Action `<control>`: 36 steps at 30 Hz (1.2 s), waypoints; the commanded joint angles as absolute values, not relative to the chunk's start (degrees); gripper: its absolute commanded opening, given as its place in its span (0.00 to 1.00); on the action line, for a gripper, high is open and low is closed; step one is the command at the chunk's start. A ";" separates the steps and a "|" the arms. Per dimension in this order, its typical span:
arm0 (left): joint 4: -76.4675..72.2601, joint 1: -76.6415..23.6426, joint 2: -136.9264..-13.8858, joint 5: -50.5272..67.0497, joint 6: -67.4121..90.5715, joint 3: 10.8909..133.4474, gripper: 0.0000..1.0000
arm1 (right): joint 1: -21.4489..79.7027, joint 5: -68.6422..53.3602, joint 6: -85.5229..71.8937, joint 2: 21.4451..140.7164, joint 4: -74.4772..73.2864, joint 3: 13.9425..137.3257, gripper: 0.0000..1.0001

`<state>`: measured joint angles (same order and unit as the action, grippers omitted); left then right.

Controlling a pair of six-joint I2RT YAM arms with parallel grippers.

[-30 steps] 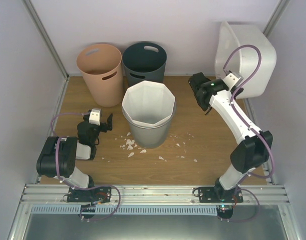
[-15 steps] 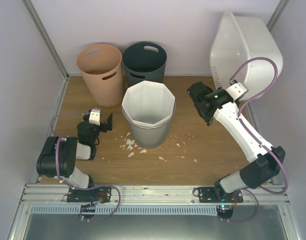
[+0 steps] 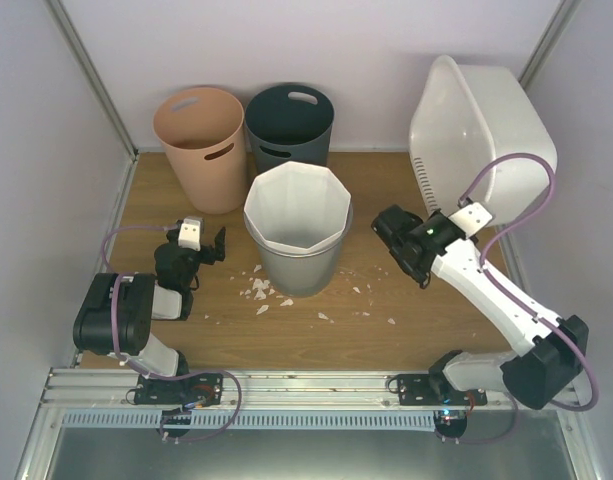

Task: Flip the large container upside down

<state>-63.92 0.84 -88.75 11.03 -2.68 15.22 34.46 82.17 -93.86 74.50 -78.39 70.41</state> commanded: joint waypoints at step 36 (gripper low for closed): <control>-68.29 -1.12 -89.12 9.99 -3.91 15.91 0.99 | 33.63 93.46 -89.60 78.78 -74.91 67.65 0.01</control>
<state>-63.92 -0.56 -88.75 10.63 -3.22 15.22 36.01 82.17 -87.94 79.61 -78.04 62.39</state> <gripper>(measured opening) 0.990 0.116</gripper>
